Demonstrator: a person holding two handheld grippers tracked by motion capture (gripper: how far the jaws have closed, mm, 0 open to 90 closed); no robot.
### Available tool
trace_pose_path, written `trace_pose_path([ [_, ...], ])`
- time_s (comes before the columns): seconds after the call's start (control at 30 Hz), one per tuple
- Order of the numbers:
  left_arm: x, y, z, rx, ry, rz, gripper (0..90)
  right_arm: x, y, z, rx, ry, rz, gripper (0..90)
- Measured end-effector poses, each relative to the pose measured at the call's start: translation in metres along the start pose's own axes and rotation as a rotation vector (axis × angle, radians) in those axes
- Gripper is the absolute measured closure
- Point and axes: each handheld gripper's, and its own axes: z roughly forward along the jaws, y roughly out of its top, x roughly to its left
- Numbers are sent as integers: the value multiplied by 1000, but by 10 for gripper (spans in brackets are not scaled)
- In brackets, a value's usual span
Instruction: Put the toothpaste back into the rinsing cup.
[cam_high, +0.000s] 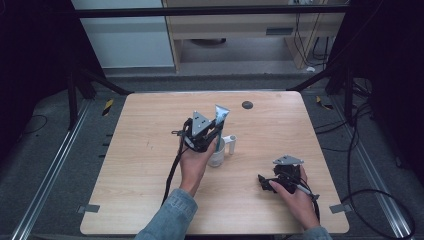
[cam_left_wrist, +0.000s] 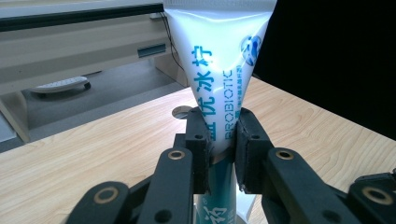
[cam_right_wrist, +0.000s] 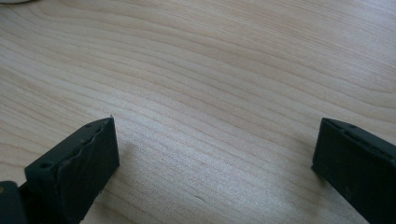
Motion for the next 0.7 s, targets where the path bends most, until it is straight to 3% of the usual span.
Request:
trace_pose_path([
  [0.7,-2,-12,3,4,-4,-9,773,0,0,0,-1,0,0,6],
])
